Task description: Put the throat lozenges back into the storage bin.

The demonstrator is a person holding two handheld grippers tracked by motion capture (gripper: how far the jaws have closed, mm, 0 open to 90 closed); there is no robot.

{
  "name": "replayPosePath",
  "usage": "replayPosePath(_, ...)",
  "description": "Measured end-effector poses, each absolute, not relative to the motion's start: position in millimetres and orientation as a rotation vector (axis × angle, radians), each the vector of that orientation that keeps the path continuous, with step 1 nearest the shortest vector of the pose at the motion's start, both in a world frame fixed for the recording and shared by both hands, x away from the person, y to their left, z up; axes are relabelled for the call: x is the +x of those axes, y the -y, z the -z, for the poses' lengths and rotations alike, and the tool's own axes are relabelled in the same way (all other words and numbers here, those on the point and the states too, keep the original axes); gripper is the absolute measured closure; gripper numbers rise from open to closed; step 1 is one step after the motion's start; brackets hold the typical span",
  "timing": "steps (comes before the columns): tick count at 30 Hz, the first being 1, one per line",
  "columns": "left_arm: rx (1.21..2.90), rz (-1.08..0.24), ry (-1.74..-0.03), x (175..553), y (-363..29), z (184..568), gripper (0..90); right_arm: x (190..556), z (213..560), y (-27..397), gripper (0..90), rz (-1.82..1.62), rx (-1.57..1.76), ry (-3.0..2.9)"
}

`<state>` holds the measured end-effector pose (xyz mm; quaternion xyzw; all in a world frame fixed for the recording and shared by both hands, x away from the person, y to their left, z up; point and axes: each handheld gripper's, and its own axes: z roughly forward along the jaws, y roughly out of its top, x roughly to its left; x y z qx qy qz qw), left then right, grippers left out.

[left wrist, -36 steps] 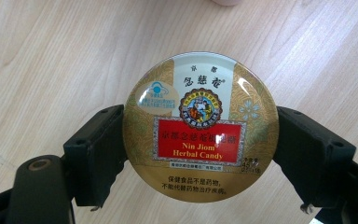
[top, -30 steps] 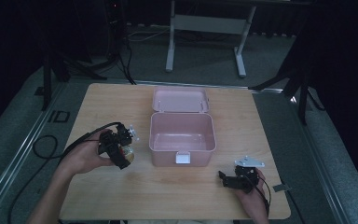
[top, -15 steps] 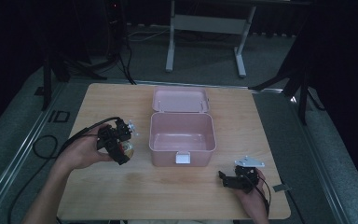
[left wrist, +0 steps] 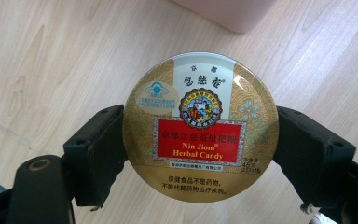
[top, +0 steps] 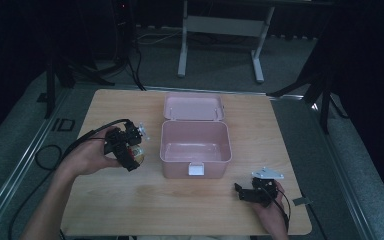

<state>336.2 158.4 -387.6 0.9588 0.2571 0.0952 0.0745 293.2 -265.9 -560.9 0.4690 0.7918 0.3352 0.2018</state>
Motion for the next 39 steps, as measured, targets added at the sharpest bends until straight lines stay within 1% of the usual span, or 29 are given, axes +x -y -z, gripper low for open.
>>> replayPosePath(13,2.87,-0.305,-0.73,339,-153,372,21.0,293,561,266,12.2,-0.937,1.311,-2.211)
replayPosePath(39,2.875,-0.317,-0.674,353,-131,360,21.1,293,561,266,12.2,-0.936,1.309,-2.212)
